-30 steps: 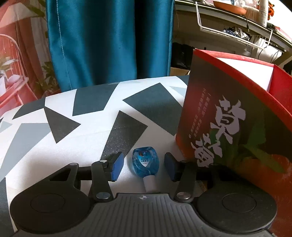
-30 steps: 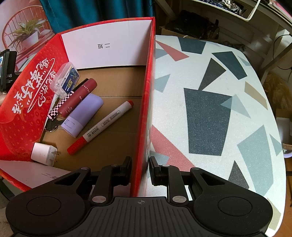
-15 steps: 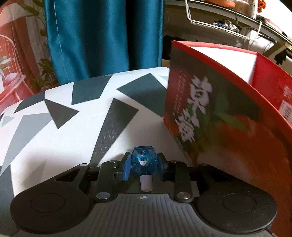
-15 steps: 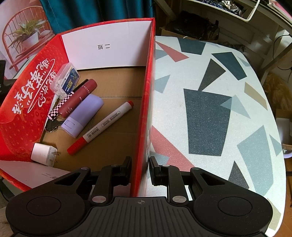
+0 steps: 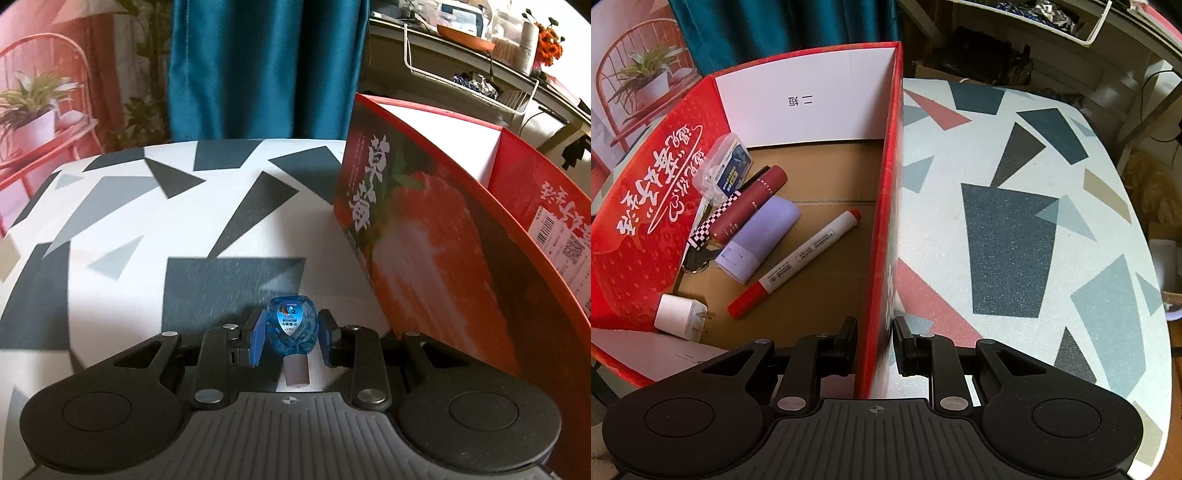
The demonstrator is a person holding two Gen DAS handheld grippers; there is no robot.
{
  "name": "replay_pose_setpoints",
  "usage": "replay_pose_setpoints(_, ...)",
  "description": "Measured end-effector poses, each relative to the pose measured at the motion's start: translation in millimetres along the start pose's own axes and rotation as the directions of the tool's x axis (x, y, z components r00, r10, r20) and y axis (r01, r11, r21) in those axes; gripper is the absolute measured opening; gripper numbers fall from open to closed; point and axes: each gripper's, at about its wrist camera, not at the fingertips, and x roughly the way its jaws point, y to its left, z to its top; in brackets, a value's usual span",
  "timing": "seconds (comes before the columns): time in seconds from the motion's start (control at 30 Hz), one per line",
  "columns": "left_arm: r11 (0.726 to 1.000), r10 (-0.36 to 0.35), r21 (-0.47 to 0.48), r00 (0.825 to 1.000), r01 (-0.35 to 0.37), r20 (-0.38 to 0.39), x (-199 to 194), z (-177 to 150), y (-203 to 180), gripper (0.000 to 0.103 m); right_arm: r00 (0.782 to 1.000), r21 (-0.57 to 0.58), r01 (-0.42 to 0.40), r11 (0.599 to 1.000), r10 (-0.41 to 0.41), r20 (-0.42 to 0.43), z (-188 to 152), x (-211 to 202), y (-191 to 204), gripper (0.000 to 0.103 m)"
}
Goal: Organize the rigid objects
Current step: 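Carry the bottle into the red box and open the left tool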
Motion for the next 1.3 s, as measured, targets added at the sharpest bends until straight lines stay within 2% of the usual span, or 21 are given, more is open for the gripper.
replay_pose_setpoints(0.27, 0.999, 0.024, 0.038, 0.999, -0.025, 0.04, -25, 5, -4, 0.032, 1.0, 0.004, 0.0, 1.0, 0.0, 0.003, 0, 0, 0, 0.02)
replay_pose_setpoints(0.57, 0.995, -0.052, 0.095, 0.986, 0.037, 0.16, -59, 44, -28, 0.032, 1.0, 0.007, -0.001, 1.0, 0.001, 0.008, 0, 0, -1, 0.02)
replay_pose_setpoints(0.7, 0.982, -0.106, 0.171, 0.979, 0.075, 0.177, -59, 62, -46, 0.032, 1.0, 0.007, -0.001, 1.0, 0.001, 0.008, 0, 0, -1, 0.02)
replay_pose_setpoints(0.83, 0.952, -0.153, 0.288, 0.974, 0.101, 0.165, -52, 71, -69, 0.032, 1.0, 0.007, -0.001, 1.0, 0.001, 0.008, 0, 0, -1, 0.02)
replay_pose_setpoints(1.0, 0.889, -0.184, 0.445, 0.974, 0.108, 0.131, -38, 69, -101, 0.032, 1.0, 0.007, -0.001, 1.0, 0.001, 0.008, 0, -1, -1, 0.02)
replay_pose_setpoints(1.2, 0.841, -0.183, 0.523, 0.982, 0.134, 0.042, -17, 65, -118, 0.032, 1.0, 0.006, -0.001, 1.0, 0.001, 0.008, 0, -1, -1, 0.02)
replay_pose_setpoints(1.3, 0.833, -0.179, 0.53, 0.984, 0.158, -0.013, -10, 66, -118, 0.032, 1.0, 0.003, -0.001, 1.0, 0.001, 0.007, -1, 0, 0, 0.021)
